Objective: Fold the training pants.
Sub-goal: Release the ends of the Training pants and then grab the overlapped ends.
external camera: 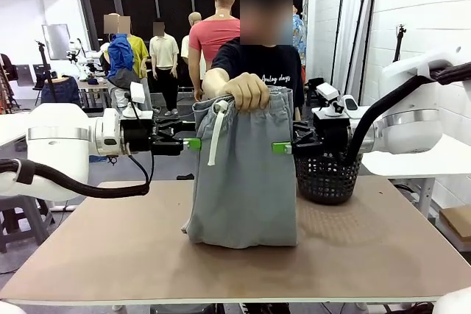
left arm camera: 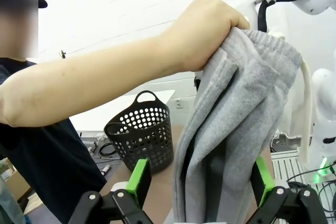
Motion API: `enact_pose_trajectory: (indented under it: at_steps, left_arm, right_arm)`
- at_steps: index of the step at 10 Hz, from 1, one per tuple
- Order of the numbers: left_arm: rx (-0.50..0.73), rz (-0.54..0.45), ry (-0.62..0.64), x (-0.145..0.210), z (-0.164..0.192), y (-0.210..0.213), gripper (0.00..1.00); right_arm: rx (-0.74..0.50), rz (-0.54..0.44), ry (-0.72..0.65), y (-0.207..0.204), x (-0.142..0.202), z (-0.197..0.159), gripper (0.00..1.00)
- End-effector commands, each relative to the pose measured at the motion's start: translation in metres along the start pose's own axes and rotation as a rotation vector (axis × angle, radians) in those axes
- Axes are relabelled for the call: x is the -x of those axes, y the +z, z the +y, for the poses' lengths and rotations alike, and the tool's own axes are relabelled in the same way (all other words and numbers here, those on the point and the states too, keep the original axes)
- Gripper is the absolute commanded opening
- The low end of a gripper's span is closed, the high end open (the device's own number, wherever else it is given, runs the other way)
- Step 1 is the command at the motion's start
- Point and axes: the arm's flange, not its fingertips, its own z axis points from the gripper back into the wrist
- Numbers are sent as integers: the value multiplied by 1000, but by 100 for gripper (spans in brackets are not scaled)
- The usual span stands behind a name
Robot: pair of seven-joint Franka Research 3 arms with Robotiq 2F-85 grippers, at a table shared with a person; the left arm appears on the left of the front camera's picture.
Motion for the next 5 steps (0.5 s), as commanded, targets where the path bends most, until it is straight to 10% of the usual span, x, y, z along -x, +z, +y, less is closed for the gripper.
enact_pose_trajectory:
  at_steps: [1,5]
  left_arm:
    - [36,-44,-12,5,-2,-8,100]
    - [191,-12,47,6,7,-32,100]
  right_arm:
    - [11,-7,28,-11,-2,-8,100]
    - [53,4,50,-4,-3,-18,100]
